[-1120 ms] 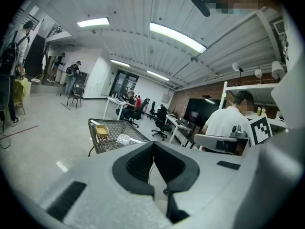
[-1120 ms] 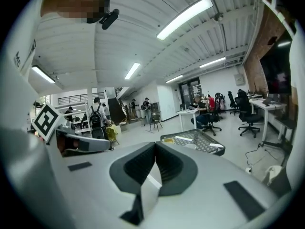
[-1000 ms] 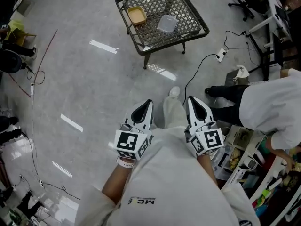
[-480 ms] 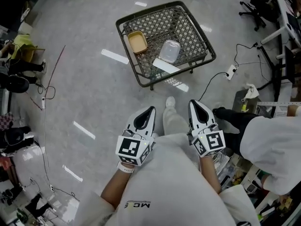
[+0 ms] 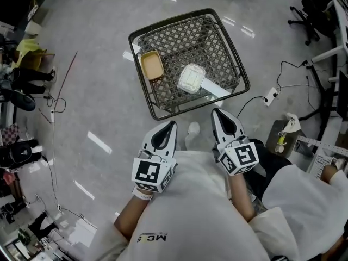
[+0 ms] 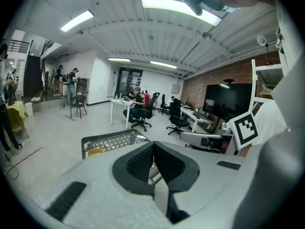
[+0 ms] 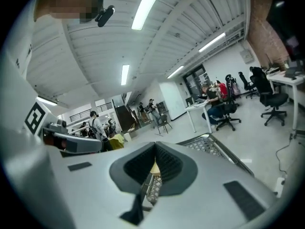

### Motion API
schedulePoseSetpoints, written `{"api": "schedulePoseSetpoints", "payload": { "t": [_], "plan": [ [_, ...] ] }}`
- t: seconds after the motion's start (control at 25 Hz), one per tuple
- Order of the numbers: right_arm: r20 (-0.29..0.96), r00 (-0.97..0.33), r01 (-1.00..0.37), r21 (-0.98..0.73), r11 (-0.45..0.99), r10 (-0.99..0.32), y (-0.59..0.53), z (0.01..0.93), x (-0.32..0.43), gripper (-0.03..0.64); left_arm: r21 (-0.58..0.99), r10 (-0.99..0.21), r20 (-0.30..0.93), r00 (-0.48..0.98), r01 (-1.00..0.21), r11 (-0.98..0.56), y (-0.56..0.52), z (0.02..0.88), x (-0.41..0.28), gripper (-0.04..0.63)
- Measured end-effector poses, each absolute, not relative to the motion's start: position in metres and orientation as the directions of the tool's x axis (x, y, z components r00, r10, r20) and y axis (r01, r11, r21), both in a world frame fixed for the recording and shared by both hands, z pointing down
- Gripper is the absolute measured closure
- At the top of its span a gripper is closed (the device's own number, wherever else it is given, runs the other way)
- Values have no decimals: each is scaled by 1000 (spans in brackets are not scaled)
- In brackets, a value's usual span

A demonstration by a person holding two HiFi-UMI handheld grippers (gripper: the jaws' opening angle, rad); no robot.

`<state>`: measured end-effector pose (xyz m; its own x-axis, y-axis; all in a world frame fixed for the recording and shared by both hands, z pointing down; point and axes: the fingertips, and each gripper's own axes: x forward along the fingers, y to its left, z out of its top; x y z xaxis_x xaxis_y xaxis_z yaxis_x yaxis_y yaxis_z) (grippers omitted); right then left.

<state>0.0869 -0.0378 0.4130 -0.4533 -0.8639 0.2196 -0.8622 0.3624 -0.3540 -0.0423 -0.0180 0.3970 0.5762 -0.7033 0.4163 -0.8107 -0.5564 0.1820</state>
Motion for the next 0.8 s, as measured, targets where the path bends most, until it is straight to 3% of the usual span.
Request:
{"api": "schedulePoseSetpoints", "payload": {
  "t": [0.2, 0.48, 0.8],
  "plan": [
    [247, -502, -842, -359, 403, -829, -67, 420, 82, 598, 204, -721, 429, 545, -836, -510, -44, 404, -41, 569],
    [331, -472, -866, -348, 359, -817, -85, 453, 84, 598, 229, -751, 427, 503, -864, -448, -68, 413, -51, 569],
    [376, -506, -849, -373, 373, -776, -105, 484, 74, 597, 242, -743, 421, 520, -854, -461, -81, 414, -47, 569]
  ]
}}
